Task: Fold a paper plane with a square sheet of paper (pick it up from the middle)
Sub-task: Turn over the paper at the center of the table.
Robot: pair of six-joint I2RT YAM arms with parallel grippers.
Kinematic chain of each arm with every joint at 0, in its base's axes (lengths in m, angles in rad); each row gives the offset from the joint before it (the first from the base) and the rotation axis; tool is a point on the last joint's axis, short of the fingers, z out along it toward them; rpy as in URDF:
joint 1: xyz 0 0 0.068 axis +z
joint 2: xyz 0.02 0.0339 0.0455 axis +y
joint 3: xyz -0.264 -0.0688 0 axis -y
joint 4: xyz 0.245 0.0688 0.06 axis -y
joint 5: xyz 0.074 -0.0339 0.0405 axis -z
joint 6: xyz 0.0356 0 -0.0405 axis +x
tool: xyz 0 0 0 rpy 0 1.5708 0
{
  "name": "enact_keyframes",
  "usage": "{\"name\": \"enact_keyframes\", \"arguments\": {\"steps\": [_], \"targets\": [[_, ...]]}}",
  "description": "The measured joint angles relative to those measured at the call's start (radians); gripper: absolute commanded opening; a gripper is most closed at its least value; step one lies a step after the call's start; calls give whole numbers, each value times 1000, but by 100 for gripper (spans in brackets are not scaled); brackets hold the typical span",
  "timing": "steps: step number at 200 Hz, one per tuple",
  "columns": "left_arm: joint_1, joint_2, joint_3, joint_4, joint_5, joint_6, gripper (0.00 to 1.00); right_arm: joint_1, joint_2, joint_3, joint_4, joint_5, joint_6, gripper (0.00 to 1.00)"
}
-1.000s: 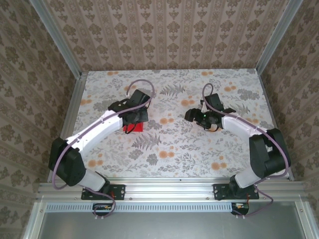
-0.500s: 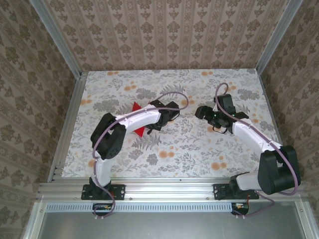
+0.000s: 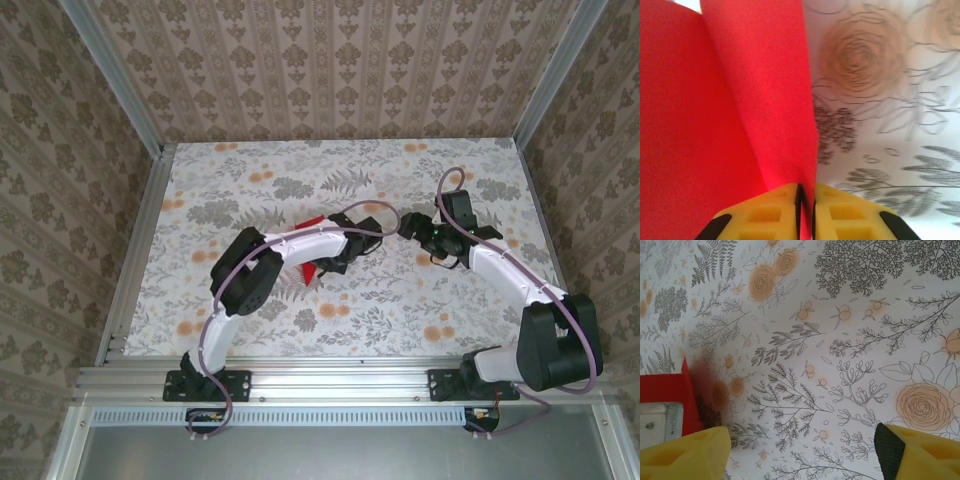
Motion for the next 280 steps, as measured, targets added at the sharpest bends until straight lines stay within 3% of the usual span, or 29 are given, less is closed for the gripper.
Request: {"name": "enact_keyframes", "arguments": {"steps": [85, 120, 149, 191, 224, 265, 280], "targets": [[-36, -14, 93, 41, 142, 50, 47, -38, -66, -30, -1, -1, 3, 78], [-32, -183, 47, 136, 279, 64, 58, -47, -74, -35, -1, -32, 2, 79], [36, -385, -74, 260, 395, 49, 65, -46, -64, -37, 5, -134, -5, 80], [220, -526, -340, 461, 551, -25, 64, 54, 37, -37, 60, -253, 6, 81], [350, -530, -534, 581, 678, -92, 52, 196, 156, -37, 141, -295, 70, 80], [415, -528, -594, 686, 792, -106, 48, 322, 283, -36, 253, -306, 179, 78], [428, -525, -597, 714, 821, -106, 47, 347, 327, -27, 270, -307, 213, 72]]}}
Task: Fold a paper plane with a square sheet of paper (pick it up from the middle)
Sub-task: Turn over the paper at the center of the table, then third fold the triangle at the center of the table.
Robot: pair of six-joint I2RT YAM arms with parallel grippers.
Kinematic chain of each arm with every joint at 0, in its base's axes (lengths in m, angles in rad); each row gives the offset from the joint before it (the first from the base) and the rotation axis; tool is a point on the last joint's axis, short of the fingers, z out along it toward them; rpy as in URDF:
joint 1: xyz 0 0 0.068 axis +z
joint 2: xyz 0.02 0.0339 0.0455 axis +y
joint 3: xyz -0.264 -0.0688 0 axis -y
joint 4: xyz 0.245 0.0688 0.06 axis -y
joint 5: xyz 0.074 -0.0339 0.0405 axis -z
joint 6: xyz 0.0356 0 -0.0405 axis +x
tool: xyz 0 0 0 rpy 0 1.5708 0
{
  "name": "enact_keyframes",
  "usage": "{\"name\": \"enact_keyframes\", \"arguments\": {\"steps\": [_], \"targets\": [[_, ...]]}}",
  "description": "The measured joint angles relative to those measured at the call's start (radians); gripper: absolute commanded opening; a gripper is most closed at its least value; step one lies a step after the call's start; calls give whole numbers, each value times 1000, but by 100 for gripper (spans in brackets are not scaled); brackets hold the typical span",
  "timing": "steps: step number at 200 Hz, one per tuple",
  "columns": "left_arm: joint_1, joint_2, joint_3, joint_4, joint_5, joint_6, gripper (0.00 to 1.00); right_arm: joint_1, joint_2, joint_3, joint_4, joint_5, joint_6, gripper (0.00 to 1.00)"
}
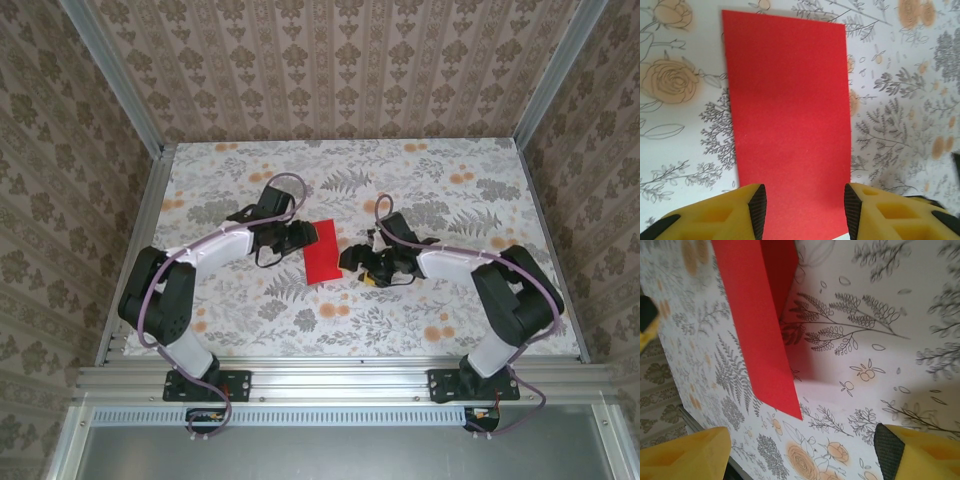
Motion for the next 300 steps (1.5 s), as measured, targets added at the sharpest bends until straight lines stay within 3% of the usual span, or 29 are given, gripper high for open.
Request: {"name": "enact_keyframes", "arguments": {"steps": [44, 93, 117, 181, 240, 300], "targets": [[19, 42, 0, 56, 48, 1, 46, 31, 77, 13, 81, -14, 85, 47], [23, 97, 0, 79, 76, 0, 41, 31, 83, 30, 134, -21, 137, 10], [25, 102, -1, 88, 90, 0, 42, 31, 83, 32, 134, -29, 140, 0], [29, 74, -137, 158, 126, -3, 40, 31, 50, 32, 26, -31, 113, 0], [5, 60, -183, 219, 155, -20, 28, 30, -3, 35, -114, -31, 71, 0], [2, 89, -169, 233, 156, -22, 17, 30, 2, 61, -144, -31, 65, 0]]}}
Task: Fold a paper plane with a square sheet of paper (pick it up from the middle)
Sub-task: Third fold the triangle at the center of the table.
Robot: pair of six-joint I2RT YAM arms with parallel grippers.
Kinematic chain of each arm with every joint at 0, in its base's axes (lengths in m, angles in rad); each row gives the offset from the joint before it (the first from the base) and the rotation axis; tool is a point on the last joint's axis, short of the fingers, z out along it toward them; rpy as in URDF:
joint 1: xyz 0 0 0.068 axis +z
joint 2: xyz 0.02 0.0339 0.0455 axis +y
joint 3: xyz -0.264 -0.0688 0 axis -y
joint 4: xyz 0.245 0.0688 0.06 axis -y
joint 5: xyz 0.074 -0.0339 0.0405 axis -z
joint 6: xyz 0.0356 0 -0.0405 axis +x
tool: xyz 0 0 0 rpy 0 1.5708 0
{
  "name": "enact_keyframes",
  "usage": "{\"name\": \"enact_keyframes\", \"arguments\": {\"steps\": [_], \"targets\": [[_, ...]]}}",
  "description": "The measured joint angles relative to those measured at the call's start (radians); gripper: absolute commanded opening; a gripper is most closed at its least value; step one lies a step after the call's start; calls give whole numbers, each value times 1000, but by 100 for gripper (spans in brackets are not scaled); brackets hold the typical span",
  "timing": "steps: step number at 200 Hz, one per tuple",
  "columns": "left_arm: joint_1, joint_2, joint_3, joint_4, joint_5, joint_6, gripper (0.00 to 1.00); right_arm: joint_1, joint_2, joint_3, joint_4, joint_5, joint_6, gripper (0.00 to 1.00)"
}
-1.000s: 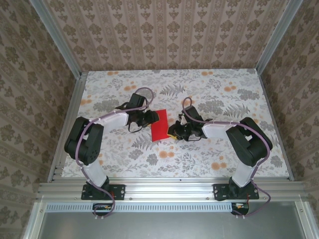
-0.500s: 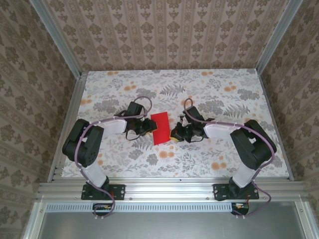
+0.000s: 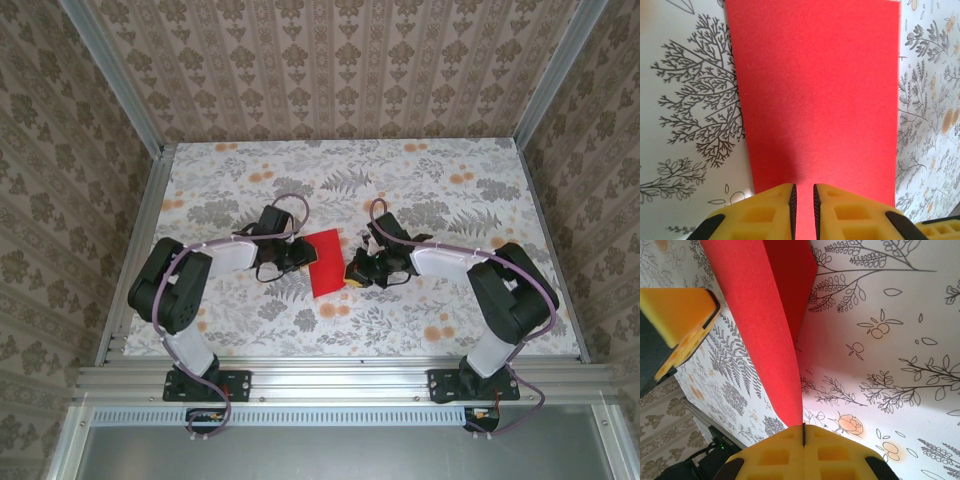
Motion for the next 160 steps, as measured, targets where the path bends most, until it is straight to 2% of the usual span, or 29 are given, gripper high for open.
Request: {"name": "enact_keyframes", "arguments": {"steps": [71, 160], "targets": [[-15, 63, 47, -45, -19, 12, 14, 0, 21, 28, 22, -6, 16, 0], [-19, 85, 83, -65, -23, 34, 14, 3, 147, 74, 243, -14, 129, 0]]}}
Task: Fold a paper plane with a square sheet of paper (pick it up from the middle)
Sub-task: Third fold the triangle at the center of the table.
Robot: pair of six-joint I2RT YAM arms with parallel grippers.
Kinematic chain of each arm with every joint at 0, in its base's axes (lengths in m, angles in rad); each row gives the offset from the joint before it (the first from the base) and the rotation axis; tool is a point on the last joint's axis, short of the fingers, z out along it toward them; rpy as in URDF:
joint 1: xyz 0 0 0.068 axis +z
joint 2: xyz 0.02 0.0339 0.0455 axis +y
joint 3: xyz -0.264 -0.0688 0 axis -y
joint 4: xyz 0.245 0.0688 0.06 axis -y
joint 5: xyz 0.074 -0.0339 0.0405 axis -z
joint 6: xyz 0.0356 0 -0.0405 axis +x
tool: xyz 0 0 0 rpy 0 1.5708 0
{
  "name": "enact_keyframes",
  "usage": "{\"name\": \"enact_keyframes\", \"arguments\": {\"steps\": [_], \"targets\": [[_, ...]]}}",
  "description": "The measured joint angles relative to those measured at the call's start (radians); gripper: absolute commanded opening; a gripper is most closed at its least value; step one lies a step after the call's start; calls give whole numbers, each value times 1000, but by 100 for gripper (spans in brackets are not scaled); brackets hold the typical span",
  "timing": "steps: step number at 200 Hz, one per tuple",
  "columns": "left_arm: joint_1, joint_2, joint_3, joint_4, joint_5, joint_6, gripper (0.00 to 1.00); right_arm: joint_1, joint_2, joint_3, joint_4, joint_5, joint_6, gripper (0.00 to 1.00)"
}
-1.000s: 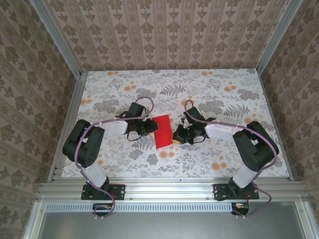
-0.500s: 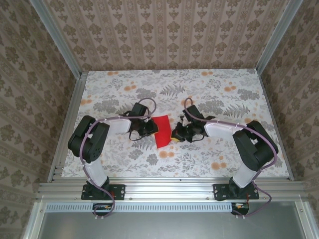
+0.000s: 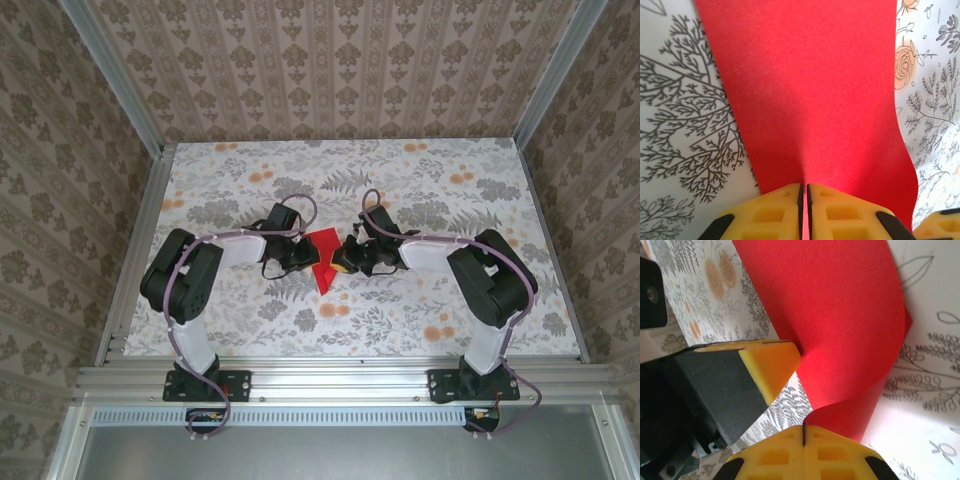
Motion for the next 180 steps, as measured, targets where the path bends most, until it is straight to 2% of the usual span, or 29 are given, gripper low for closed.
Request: {"name": "enact_keyframes", "arguments": {"steps": [47, 91, 180], "targets": [[0, 9, 27, -26, 0, 16, 15, 3, 47, 15, 40, 11, 24, 0], [5, -2, 39, -24, -3, 19, 23, 5, 61, 20, 31, 26, 23, 0], [31, 40, 68, -46, -34, 28, 13, 6, 66, 27, 62, 29, 32, 0]]}}
